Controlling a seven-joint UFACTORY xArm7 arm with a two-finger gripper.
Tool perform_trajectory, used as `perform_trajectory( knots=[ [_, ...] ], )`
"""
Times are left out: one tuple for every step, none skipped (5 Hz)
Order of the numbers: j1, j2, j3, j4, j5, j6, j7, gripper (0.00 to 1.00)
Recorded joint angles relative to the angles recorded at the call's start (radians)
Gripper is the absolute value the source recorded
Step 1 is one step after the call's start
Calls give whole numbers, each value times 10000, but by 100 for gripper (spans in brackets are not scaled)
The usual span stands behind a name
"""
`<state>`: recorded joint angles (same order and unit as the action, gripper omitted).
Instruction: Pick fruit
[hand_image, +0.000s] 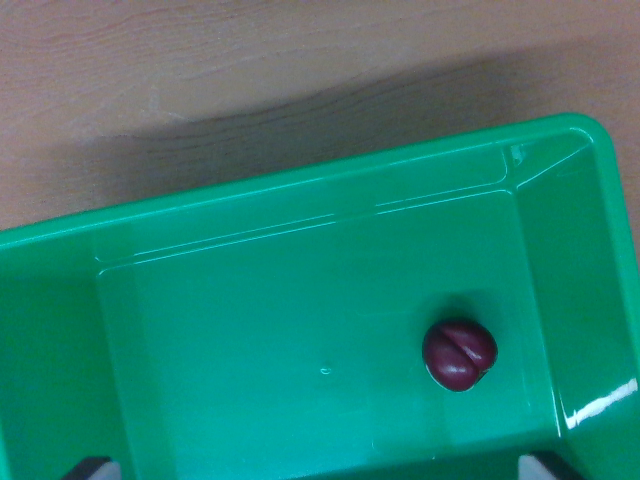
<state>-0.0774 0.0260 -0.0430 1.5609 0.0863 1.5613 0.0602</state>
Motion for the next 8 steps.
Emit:
perform_trajectory(
  knots=[
    [-10,62,-8,-156,-38,-204,0,0],
    [-10,62,-8,-156,-38,-204,0,0],
    [-23,138,-18,-345,-84,-451,0,0],
    [-23,138,-18,-345,-84,-451,0,0],
    [-37,226,-30,-564,-138,-739,-1,0],
    [-37,226,-30,-564,-138,-739,-1,0],
    [-54,328,-43,-818,-200,-1071,-1,0],
    [-54,328,-43,-818,-200,-1071,-1,0]
  ],
)
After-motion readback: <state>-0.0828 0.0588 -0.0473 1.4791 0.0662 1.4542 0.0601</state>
